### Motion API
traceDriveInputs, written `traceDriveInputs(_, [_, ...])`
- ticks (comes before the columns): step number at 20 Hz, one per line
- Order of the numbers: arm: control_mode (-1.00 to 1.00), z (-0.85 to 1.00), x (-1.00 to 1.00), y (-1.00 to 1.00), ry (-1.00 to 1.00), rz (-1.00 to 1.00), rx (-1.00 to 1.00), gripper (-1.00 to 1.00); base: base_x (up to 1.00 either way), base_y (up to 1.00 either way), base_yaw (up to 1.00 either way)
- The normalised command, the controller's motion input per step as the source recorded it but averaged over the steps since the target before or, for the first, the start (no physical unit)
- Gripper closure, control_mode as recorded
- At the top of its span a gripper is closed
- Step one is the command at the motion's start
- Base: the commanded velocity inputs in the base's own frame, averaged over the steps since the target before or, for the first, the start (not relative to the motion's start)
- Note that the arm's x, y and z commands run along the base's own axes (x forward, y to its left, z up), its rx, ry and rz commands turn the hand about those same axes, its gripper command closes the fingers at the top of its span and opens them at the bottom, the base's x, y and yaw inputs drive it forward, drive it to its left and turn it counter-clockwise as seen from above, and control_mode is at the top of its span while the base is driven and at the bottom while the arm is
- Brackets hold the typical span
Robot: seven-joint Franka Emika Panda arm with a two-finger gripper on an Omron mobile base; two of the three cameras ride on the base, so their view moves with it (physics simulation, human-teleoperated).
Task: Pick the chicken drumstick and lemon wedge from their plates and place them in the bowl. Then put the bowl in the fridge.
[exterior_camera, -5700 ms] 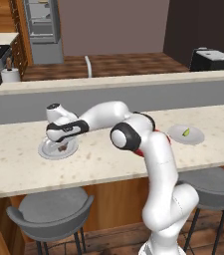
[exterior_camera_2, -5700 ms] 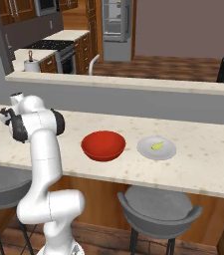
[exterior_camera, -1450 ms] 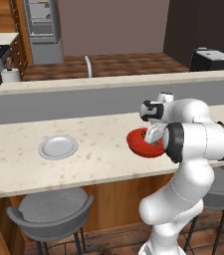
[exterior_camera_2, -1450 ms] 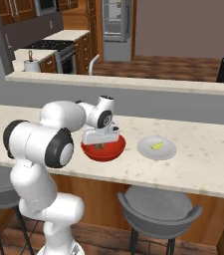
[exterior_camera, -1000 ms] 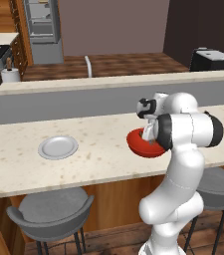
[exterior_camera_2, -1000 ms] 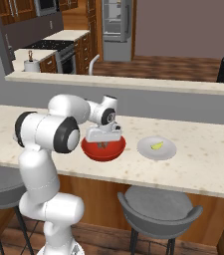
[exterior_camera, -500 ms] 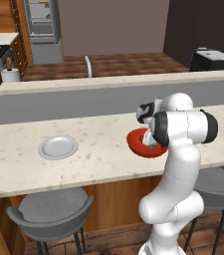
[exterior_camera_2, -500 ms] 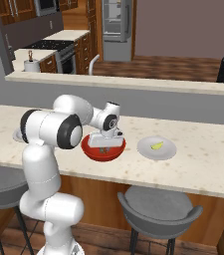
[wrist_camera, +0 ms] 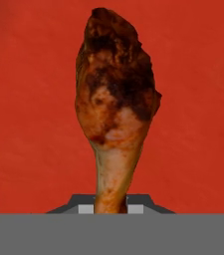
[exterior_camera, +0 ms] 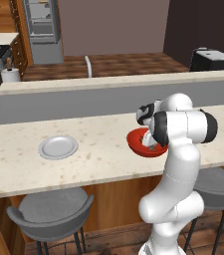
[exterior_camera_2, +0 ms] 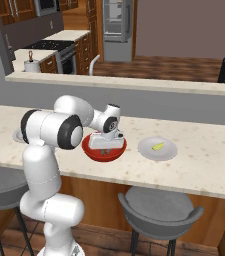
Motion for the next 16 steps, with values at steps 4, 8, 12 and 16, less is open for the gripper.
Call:
traceDriveInputs(4, [-1.0, -0.09, 0.03, 0.0, 0.0, -0.01, 0.01, 1.0, 0.0, 0.0, 0.0])
traceDriveInputs(8, [-1.0, -0.14, 0.0, 0.0, 0.0, -0.01, 0.0, -1.0, 0.0, 0.0, 0.0])
traceDriveInputs(12, [-1.0, 0.05, -0.05, -0.13, -0.01, -0.03, 0.0, -1.0, 0.0, 0.0, 0.0])
traceDriveInputs(16, [-1.0, 0.24, -0.05, -0.2, 0.0, -0.13, 0.0, -1.0, 0.0, 0.0, 0.0])
